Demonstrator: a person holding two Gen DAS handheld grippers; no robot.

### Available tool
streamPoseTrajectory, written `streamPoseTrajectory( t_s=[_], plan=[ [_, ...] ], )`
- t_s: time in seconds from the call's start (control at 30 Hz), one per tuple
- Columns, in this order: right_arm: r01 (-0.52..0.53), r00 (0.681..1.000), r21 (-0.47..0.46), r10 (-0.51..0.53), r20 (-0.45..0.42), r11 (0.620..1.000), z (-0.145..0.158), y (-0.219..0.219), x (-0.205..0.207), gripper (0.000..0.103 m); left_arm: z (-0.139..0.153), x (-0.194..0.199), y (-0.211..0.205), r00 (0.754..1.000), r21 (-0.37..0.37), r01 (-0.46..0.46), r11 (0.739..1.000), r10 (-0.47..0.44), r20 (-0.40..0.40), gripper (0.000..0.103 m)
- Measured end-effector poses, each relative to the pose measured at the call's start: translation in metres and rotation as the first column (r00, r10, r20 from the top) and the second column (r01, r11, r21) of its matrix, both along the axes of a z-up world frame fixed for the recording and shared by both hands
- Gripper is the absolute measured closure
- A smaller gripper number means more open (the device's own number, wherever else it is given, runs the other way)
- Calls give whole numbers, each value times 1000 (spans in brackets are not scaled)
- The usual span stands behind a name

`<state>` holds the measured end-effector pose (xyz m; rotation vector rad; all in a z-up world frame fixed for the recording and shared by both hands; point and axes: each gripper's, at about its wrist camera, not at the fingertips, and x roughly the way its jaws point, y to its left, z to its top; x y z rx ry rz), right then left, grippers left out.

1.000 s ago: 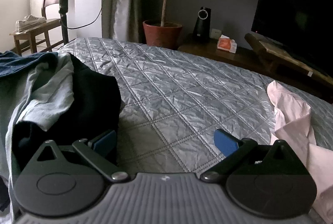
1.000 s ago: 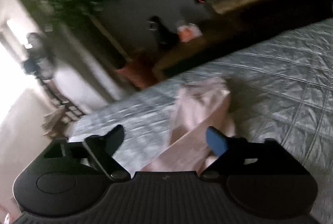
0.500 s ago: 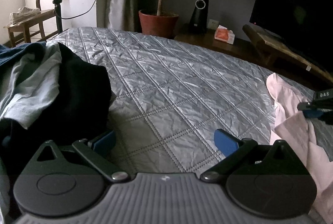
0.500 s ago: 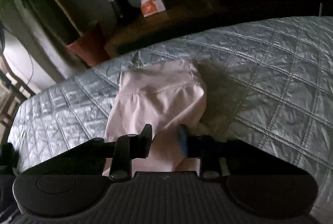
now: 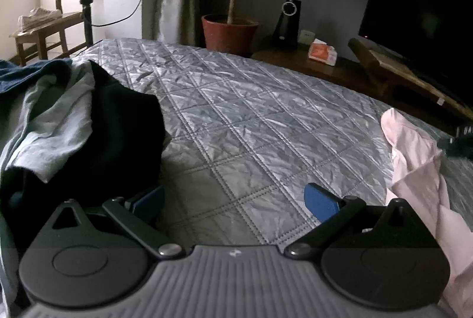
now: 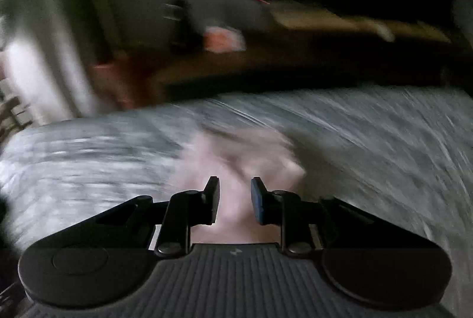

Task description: Fold clothes

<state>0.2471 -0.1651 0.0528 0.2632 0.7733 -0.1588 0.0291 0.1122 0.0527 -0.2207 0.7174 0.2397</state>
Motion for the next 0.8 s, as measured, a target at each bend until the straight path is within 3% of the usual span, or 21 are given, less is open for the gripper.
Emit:
streamPoseTrajectory(
  t_s=[0.03,0.13,0.2,0.23,0.27,0.33,0.37,0.4,0.47,0.57,0.67,0.73,0.8],
  plan=[
    [30,999,22,-30,-18,999,-6,-7,0,72,-1,1,0,1000,-1,1,1000,-1,-4,3],
    [83,996,67,-81,-31,994,-17,-13,4,57,-2,2,-2,1000,1,6,1000,-6,-11,3],
    [80,996,101,-77,-36,992,-24,-10,7,31,-3,2,-3,1000,6,11,1000,-10,-13,3],
    [75,996,95,-71,-51,993,-28,-7,9,27,-3,2,-3,1000,6,12,1000,-12,-14,3],
    [78,995,92,-73,-62,993,-33,-7,10,28,-3,2,-4,1000,6,13,1000,-13,-15,3],
    [81,994,85,-74,-82,993,-43,-8,11,47,-3,2,-4,1000,7,14,1000,-14,-14,3],
    [66,996,78,-60,-69,995,-43,-8,11,67,-3,2,-4,1000,7,14,1000,-14,-13,3],
    [52,997,71,-48,-56,996,-44,-9,11,77,-3,2,-4,1000,7,13,1000,-13,-12,3],
    [33,999,64,-33,-7,997,-35,-7,4,85,-2,1,-3,1000,4,7,1000,-7,-11,3],
    [-12,996,32,9,86,999,-13,4,-5,87,-2,1,-2,1000,4,0,1000,0,-8,3],
    [-152,970,-59,160,182,987,10,38,-7,87,-1,1,-2,1000,6,-1,1000,1,-8,3],
    [-283,922,-215,327,207,935,23,80,-10,86,-2,1,-2,1000,6,-1,1000,1,-9,3],
    [-407,859,-335,481,174,850,25,116,-15,83,-1,1,-2,1000,5,-1,1000,1,-8,3]
  ],
)
